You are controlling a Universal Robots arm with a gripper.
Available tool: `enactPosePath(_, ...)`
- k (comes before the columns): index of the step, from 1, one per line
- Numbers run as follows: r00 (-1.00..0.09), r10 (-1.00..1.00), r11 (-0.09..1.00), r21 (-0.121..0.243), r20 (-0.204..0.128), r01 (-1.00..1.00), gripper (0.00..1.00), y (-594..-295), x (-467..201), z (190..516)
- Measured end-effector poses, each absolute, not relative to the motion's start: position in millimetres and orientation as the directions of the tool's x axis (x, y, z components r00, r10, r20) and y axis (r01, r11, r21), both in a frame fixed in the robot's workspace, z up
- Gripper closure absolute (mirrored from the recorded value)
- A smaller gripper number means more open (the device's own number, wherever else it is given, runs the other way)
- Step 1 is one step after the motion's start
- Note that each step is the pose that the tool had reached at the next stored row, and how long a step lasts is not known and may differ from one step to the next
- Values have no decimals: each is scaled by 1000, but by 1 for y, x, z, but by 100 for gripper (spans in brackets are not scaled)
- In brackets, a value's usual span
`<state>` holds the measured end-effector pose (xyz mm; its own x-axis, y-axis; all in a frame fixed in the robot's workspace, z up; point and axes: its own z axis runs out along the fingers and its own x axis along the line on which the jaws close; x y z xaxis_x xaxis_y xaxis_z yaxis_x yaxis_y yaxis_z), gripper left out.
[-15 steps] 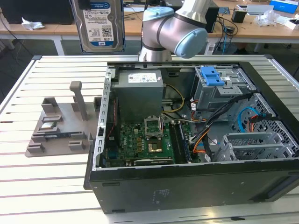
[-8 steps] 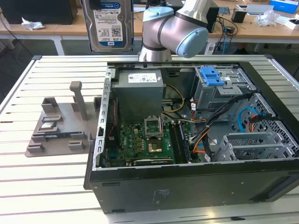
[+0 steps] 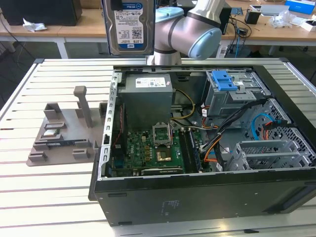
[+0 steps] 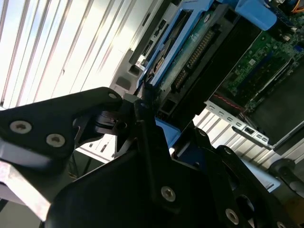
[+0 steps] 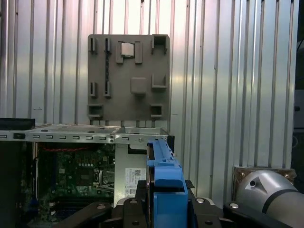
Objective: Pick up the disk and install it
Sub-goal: 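Pick up the disk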
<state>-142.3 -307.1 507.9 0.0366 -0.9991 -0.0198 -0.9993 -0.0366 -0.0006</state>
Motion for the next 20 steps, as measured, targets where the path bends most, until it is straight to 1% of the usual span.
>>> enactPosePath(20,37,-999,-37,-1,-20,-999,63,-307,-100,507)
